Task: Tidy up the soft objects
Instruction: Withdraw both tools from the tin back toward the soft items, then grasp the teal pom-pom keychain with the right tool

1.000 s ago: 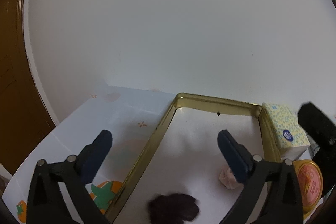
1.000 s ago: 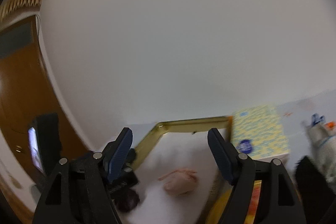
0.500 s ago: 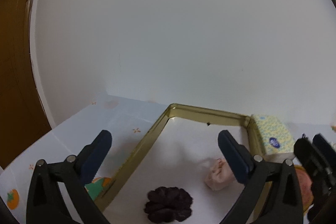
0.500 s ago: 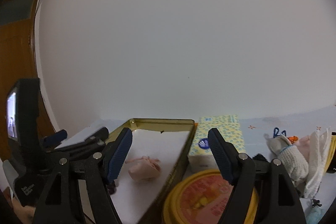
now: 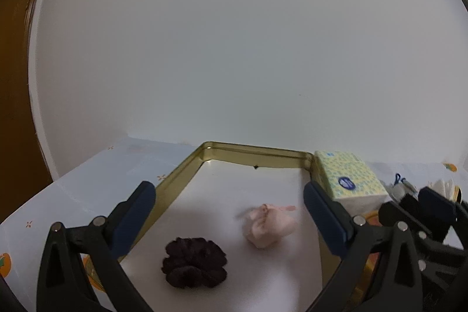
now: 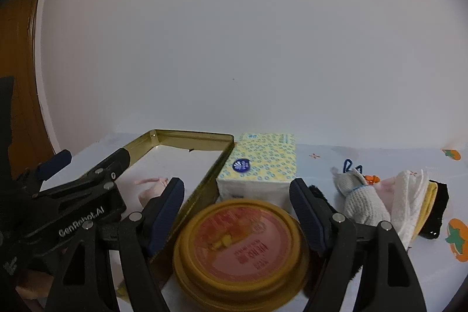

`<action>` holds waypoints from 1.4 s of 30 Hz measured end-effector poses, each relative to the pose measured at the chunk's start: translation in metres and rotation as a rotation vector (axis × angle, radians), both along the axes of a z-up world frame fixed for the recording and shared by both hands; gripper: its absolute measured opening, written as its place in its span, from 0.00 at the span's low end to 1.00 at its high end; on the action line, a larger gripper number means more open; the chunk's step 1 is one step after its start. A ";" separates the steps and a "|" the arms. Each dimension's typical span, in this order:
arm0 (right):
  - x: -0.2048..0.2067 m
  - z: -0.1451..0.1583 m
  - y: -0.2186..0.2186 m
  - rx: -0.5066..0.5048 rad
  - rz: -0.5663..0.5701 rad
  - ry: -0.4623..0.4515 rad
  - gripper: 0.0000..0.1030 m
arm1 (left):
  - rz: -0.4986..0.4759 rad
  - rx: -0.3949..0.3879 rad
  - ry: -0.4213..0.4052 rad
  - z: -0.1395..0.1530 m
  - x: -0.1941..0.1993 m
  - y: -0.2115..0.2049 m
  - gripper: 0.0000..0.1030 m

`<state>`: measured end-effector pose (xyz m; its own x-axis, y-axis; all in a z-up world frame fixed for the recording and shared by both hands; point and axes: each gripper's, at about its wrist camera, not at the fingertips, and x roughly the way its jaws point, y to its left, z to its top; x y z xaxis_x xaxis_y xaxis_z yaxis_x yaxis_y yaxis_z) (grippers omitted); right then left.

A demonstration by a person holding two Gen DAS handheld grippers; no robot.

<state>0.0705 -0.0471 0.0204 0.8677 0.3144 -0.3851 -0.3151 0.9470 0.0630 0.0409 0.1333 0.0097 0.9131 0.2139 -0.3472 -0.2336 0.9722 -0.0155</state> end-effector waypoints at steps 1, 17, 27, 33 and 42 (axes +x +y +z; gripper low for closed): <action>-0.001 0.000 -0.001 0.001 -0.001 0.000 0.74 | -0.008 0.011 -0.005 0.001 -0.001 -0.003 0.99; -0.004 -0.006 -0.035 -0.017 -0.039 0.005 0.74 | -0.086 -0.002 -0.015 0.003 -0.020 -0.018 0.99; -0.010 -0.010 -0.095 0.008 -0.120 0.048 0.74 | -0.195 0.003 -0.004 0.002 -0.030 -0.046 0.99; -0.008 -0.014 -0.143 0.032 -0.203 0.082 0.74 | -0.264 -0.015 0.009 0.001 -0.035 -0.064 0.99; -0.005 -0.023 -0.192 0.118 -0.239 0.176 0.74 | -0.367 0.001 0.035 0.000 -0.045 -0.110 0.99</action>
<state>0.0654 -0.2391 -0.0027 0.8456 0.1609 -0.5090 -0.0591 0.9758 0.2103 -0.0044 0.0234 0.0101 0.9166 -0.1255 -0.3796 0.1303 0.9914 -0.0130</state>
